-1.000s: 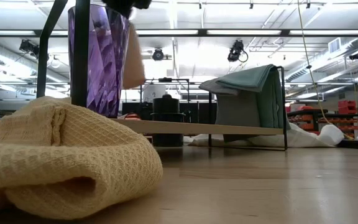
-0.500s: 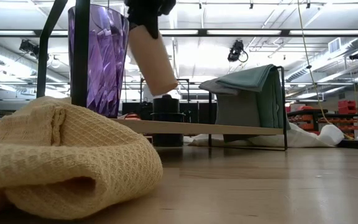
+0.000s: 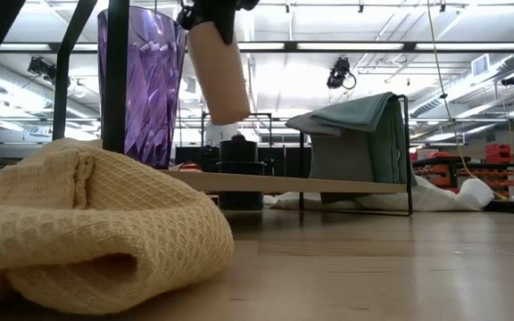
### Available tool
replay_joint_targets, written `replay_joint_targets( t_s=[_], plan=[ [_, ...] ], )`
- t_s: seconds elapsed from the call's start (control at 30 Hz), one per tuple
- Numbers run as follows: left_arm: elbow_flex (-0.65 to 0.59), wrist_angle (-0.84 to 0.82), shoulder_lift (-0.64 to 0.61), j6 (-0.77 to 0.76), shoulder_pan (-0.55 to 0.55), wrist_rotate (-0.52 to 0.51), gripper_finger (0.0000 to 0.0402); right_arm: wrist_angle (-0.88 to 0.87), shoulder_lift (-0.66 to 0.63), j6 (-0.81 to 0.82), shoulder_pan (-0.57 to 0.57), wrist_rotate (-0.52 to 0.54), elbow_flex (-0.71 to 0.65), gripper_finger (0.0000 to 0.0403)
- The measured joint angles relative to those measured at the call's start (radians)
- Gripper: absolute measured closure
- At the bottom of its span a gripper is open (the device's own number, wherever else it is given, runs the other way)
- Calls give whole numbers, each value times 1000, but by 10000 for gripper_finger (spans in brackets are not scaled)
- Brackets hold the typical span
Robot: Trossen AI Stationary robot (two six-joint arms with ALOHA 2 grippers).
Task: Stack small to large cups/mugs on shelf
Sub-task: Put the orange cup on the shelf
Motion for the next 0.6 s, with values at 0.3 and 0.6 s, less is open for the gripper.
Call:
replay_joint_targets(
  t_s=[0.3, 0.6],
  plan=[
    [0, 1, 61, -28, -79, -36, 393, 0, 0, -2, 0, 0, 0, 325],
    [-4, -21, 97, -31, -116, -61, 393, 0, 0, -5, 0, 0, 0, 325]
  ],
)
